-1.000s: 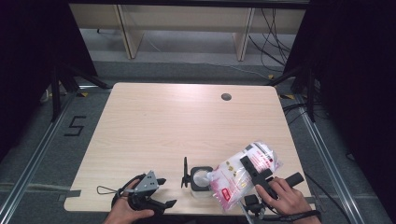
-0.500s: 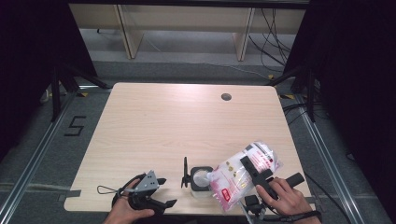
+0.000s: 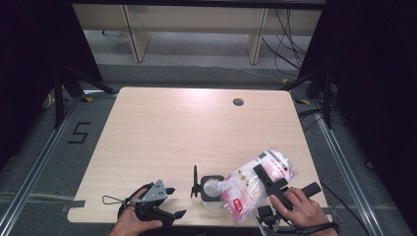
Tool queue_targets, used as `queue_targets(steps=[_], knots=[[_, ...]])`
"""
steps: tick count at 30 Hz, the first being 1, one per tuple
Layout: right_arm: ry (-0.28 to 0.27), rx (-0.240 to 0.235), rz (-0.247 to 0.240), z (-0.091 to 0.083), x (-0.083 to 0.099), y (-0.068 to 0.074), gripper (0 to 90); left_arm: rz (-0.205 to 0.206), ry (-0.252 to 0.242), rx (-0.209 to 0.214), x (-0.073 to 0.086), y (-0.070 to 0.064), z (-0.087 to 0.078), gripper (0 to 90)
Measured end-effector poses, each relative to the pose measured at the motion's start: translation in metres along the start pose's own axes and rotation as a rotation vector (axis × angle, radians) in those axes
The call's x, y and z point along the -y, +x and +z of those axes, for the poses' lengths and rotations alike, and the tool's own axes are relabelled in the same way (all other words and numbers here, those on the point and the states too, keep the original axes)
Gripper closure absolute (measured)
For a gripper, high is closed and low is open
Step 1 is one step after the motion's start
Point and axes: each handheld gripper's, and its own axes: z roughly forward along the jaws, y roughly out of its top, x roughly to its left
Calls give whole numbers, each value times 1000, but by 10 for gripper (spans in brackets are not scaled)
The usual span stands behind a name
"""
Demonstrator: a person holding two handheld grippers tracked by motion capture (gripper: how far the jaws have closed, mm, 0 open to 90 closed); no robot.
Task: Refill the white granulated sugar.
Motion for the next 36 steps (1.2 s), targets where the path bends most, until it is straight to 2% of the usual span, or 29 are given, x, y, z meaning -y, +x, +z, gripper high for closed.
queue_targets(steps=[11, 18, 19, 21, 22, 24, 25, 27, 29, 32, 34, 35, 36], knots=[[-20, 13, -20, 0, 0, -4, 459, -1, -3, 0, 0, 0, 0, 174], [-8, 7, 12, -2, 1, -2, 460, 2, 0, -1, 0, 0, 0, 174], [-10, 11, 11, -1, 1, -2, 460, 16, 0, 1, 0, 1, 0, 174], [-15, 3, -6, 0, 0, -3, 461, 6, -1, 0, 0, 1, 0, 174], [-14, 2, 1, -1, 1, -3, 461, 19, -1, 3, 0, 2, 0, 174], [-10, 9, 14, -1, 1, -2, 461, 1, 1, 0, 0, 1, 0, 174], [-22, 6, -9, 0, 0, -4, 461, 7, 0, 0, 0, 1, 0, 175], [-24, 9, -8, 0, 0, -5, 461, -5, -9, 4, 0, 0, 0, 174], [-13, 4, 8, -2, 0, -3, 461, -12, -15, 3, 0, -1, 1, 174], [-10, 4, 16, -1, 1, -3, 462, 20, 10, -11, 0, 1, -1, 174], [-12, 4, 13, -1, 1, -3, 462, 32, 10, -4, -1, 2, -2, 174], [-12, 5, 13, -1, 1, -3, 462, 17, 7, -10, 0, 2, -1, 174], [-12, 7, 12, -1, 1, -2, 462, 26, 8, -8, 0, 2, -1, 174]])
